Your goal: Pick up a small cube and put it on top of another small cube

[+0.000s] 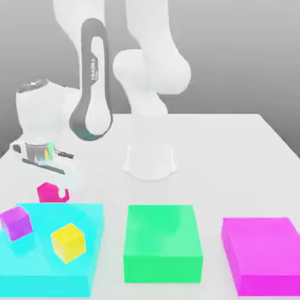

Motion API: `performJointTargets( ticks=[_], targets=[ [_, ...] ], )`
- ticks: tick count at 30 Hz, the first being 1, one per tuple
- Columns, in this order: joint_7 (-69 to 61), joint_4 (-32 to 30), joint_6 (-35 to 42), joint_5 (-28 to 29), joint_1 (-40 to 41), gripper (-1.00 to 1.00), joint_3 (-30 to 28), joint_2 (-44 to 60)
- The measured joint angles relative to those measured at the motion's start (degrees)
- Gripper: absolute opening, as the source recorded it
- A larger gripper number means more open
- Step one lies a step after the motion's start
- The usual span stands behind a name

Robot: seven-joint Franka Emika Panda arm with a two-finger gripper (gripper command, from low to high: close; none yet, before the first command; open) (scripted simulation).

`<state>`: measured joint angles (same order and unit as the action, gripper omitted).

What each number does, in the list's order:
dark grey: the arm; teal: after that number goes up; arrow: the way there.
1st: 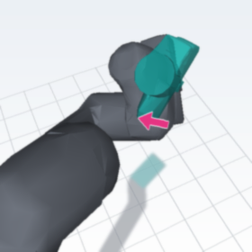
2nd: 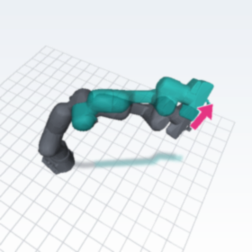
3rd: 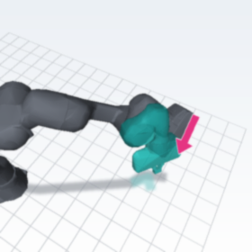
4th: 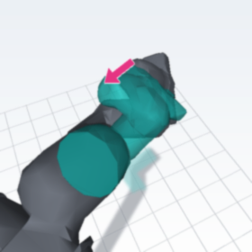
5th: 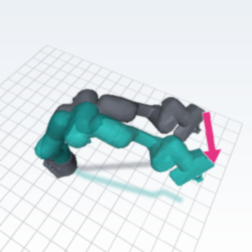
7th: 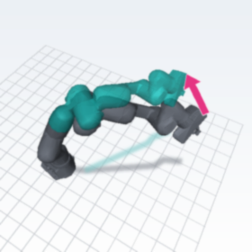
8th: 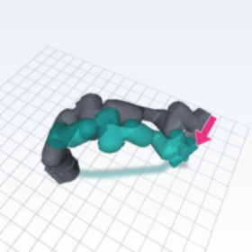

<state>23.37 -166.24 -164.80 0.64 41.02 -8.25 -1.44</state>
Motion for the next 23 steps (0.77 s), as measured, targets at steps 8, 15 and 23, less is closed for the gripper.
performJointTargets(
  ticks=[8, 15, 23],
  targets=[
    [19.08, 11.91, 13.29, 0.35, -2.75, -1.00, 2.81, -1.40],
    [36.57, 23.62, 24.95, -0.53, -5.85, -1.00, 4.75, -1.35],
    [38.74, 23.88, 17.75, -1.44, -6.49, 1.00, 4.58, 6.11]
  ],
)
